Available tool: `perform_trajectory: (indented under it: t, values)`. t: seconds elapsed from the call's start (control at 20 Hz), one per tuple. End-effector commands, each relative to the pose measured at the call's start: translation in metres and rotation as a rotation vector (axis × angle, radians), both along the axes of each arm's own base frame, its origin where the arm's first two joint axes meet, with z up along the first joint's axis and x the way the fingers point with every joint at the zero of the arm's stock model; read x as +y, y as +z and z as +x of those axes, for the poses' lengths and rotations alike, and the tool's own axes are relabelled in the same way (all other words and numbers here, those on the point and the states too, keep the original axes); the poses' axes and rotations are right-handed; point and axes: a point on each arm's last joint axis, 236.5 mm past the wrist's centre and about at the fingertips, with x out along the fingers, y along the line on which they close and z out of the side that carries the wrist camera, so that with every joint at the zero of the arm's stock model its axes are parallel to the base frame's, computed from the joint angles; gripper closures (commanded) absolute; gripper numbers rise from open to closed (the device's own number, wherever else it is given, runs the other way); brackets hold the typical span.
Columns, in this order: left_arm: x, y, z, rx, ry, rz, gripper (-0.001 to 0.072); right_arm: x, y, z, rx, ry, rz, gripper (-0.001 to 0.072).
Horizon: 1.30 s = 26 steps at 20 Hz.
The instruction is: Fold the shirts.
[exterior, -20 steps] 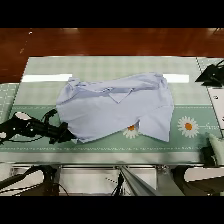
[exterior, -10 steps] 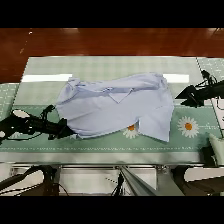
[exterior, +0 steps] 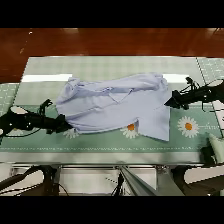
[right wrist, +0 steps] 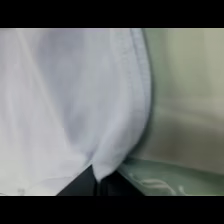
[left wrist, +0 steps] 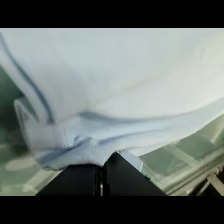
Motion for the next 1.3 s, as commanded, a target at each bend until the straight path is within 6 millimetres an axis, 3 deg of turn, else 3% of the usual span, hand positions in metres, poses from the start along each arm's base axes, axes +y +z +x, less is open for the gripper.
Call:
perform_trajectory:
  t: [0.0, 0.05, 0.15, 0.2, 0.3, 0.4, 0.5, 0.55, 0.6, 0.65, 0.75, 0.95, 1.1, 1.25]
  values:
    - [0.001, 0.039, 0.038, -0.129, -0.011, -0.015, 0.0684, 0.022, 0.031, 0.016, -0.102, 0.1, 0.013, 0.0691]
    - [0.005, 0.064, 0.058, -0.213, -0.013, -0.001, 0.0684, 0.02, 0.057, 0.025, -0.157, 0.116, 0.006, 0.0691]
    - [0.01, 0.139, 0.096, -0.438, -0.028, 0.032, 0.0684, 0.013, 0.136, 0.052, -0.355, 0.126, -0.045, 0.0691]
    - [0.012, 0.188, 0.11, -0.574, -0.033, 0.057, 0.0684, 0.012, 0.183, 0.063, -0.478, 0.124, -0.078, 0.0691]
    - [0.012, 0.311, 0.121, -0.9, -0.036, 0.124, 0.0684, 0.017, 0.299, 0.069, -0.77, 0.102, -0.139, 0.0691]
    - [0.013, 0.452, 0.095, -1.284, 0.006, 0.239, 0.0684, 0.016, 0.419, 0.053, -1.093, 0.017, -0.248, 0.0691]
    - [0.019, 0.572, 0.041, -1.634, 0.111, 0.371, 0.0684, 0.01, 0.529, 0.01, -1.39, -0.125, -0.368, 0.0691]
    - [0.02, 0.615, 0.01, -1.771, 0.165, 0.416, 0.0685, 0.007, 0.574, -0.021, -1.511, -0.205, -0.408, 0.0692]
    - [0.019, 0.646, -0.021, -1.876, 0.205, 0.45, 0.0685, 0.007, 0.603, -0.051, -1.591, -0.262, -0.437, 0.0692]
    - [0.017, 0.664, -0.049, -1.947, 0.221, 0.485, 0.0685, 0.008, 0.621, -0.081, -1.639, -0.302, -0.47, 0.0692]
    - [0.015, 0.67, -0.086, -1.98, 0.242, 0.532, 0.0685, 0.006, 0.632, -0.125, -1.655, -0.347, -0.549, 0.0692]
    - [0.025, 0.63, -0.117, -1.827, 0.232, 0.668, 0.0686, 0.001, 0.616, -0.188, -1.582, -0.382, -0.681, 0.0692]
    - [0.027, 0.614, -0.138, -1.79, 0.214, 0.733, 0.0686, 0.007, 0.612, -0.215, -1.581, -0.376, -0.71, 0.0692]
    - [0.024, 0.605, -0.141, -1.763, 0.19, 0.735, 0.0686, 0.011, 0.611, -0.221, -1.584, -0.37, -0.704, 0.0692]
